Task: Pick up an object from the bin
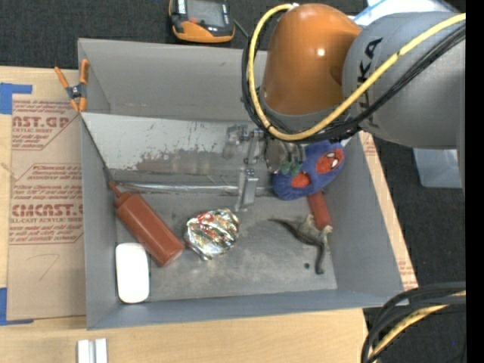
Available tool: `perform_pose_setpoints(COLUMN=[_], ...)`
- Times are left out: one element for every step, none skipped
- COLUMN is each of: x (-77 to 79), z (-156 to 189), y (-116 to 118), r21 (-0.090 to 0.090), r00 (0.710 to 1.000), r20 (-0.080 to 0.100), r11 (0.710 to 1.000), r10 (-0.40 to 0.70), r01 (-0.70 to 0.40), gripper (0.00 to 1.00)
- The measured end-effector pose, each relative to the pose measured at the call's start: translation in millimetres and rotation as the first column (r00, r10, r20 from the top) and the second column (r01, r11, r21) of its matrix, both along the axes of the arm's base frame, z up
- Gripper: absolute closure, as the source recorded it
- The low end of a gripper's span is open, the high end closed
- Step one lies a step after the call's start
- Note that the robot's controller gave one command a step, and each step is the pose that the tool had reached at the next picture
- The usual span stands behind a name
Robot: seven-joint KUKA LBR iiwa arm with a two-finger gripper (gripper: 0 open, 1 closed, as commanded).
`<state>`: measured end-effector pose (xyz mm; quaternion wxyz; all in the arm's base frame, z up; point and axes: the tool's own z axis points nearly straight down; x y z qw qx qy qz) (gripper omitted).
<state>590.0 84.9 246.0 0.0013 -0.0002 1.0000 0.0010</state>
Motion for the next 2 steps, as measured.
perform_pose_setpoints(x=[0.0, -35.8], z=[0, -72], y=[0, 6], r21=[0.0, 0.0], r00=[1.0, 0.991], r20=[0.0, -0.004], r11=[1.0, 0.991], r10=[0.0, 0.133], r01=[0.0, -0.133], gripper=[0.0, 0.0])
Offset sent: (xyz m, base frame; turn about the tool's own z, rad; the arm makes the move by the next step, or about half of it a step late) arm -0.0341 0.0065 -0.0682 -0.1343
